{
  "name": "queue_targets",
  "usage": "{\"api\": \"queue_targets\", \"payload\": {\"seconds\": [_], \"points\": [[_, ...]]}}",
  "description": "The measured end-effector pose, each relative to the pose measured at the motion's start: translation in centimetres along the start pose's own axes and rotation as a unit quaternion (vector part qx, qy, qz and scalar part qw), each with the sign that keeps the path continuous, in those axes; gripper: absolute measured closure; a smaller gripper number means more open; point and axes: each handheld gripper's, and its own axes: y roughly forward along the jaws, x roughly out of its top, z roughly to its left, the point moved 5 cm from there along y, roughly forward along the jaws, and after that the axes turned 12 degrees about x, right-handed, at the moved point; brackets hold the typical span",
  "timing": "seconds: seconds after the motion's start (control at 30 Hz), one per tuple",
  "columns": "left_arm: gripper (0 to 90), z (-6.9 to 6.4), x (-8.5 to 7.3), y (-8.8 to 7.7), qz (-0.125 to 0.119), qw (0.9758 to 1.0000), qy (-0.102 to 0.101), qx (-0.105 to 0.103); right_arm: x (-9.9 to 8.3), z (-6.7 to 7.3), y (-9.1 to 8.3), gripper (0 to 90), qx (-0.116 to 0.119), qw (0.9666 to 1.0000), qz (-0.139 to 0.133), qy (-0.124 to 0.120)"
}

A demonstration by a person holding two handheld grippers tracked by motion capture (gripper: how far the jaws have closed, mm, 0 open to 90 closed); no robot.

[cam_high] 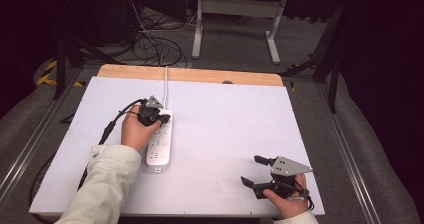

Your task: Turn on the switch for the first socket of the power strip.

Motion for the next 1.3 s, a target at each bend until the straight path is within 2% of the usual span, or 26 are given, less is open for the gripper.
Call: {"api": "queue_targets", "payload": {"seconds": [0.37,0.4,0.43,0.47,0.57,0.6,0.63,0.87,1.1,1.3], "points": [[90.0,0.0,0.0,0.0,0.003,1.0,-0.007,-0.005,-0.1,0.1,-0.1,16.4,-0.001,1.0,0.001,-0.001],[90.0,-0.1,0.0,0.0,0.001,1.0,0.0,-0.005,-0.1,0.1,-0.1,16.4,0.0,1.0,0.0,0.0],[90.0,-0.2,0.0,-0.1,-0.006,0.9998,0.007,-0.014,-0.1,0.1,-0.1,16.5,0.0,1.0,0.0,0.0],[90.0,-0.3,0.0,-0.2,-0.011,0.9997,0.003,-0.02,-0.2,0.1,0.0,16.5,0.0,1.0,0.002,0.0],[90.0,-0.3,0.2,-0.5,-0.021,0.9996,0.013,-0.013,-0.3,0.0,0.2,16.5,0.001,1.0,0.007,0.002],[90.0,-0.5,0.6,-0.9,-0.036,0.9992,0.006,-0.017,-0.3,0.0,0.3,16.5,0.001,1.0,0.008,0.002],[90.0,-0.5,0.8,-1.1,-0.041,0.999,0.008,-0.017,-0.3,0.0,0.3,16.4,0.0,1.0,0.008,0.003],[90.0,-0.2,1.1,-2.3,-0.05,0.9986,0.016,-0.004,-0.3,0.1,0.3,16.5,-0.001,1.0,0.008,0.003],[90.0,-0.3,1.6,-3.5,-0.062,0.998,0.003,-0.016,-0.3,0.1,0.1,16.5,-0.003,1.0,0.004,0.005],[90.0,-0.1,1.9,-4.2,-0.071,0.9974,-0.001,-0.012,-0.3,0.1,0.2,16.4,-0.002,1.0,0.005,0.005]]}}
